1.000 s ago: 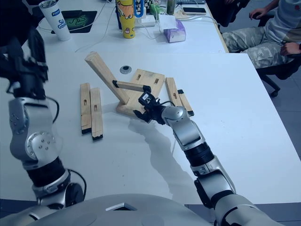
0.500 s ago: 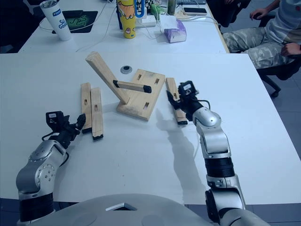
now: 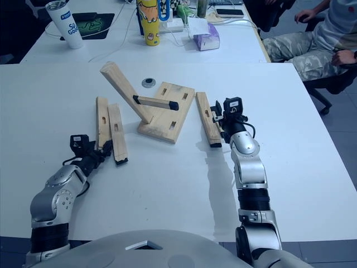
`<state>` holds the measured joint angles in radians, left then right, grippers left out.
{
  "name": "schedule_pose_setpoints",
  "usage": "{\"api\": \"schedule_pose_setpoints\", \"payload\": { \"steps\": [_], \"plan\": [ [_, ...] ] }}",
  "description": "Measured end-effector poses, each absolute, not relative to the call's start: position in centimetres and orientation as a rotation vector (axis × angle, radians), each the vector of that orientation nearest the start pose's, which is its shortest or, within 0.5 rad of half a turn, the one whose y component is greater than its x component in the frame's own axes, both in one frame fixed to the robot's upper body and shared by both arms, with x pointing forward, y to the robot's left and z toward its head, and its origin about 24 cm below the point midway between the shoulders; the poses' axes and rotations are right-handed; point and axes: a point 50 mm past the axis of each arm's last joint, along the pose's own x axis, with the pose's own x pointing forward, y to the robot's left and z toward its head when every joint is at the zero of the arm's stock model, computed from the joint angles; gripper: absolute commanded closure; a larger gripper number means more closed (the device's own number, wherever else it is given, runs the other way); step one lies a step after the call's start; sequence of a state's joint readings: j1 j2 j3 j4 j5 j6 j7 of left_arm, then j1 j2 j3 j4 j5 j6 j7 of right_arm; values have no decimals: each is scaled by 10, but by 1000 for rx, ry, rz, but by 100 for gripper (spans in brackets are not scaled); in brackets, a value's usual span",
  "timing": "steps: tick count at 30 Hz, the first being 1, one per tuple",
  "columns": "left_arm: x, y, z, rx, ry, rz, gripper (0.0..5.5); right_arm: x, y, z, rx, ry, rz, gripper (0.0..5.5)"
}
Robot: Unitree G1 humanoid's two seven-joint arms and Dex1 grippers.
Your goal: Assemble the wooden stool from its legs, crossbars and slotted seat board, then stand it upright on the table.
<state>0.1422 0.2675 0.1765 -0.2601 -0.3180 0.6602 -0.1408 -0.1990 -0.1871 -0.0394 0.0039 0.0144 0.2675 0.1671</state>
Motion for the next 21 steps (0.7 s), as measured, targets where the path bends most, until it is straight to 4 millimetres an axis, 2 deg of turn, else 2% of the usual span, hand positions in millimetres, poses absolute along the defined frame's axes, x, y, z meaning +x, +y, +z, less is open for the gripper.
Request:
{"api": "schedule_pose_setpoints", "payload": {
  "steps": [7,11,18,21],
  "plan": [
    [210,249,29,-14,501,43,207,294,-174,74,-164,77,148,380],
    [211,251,29,2,500,44,207,294,-173,74,-165,76,149,380],
    [215,243,27,3,483,-13,315,296,-173,74,-165,81,149,384],
    [216,240,27,1,479,-35,346,298,-173,75,-166,80,150,384]
  ]
}}
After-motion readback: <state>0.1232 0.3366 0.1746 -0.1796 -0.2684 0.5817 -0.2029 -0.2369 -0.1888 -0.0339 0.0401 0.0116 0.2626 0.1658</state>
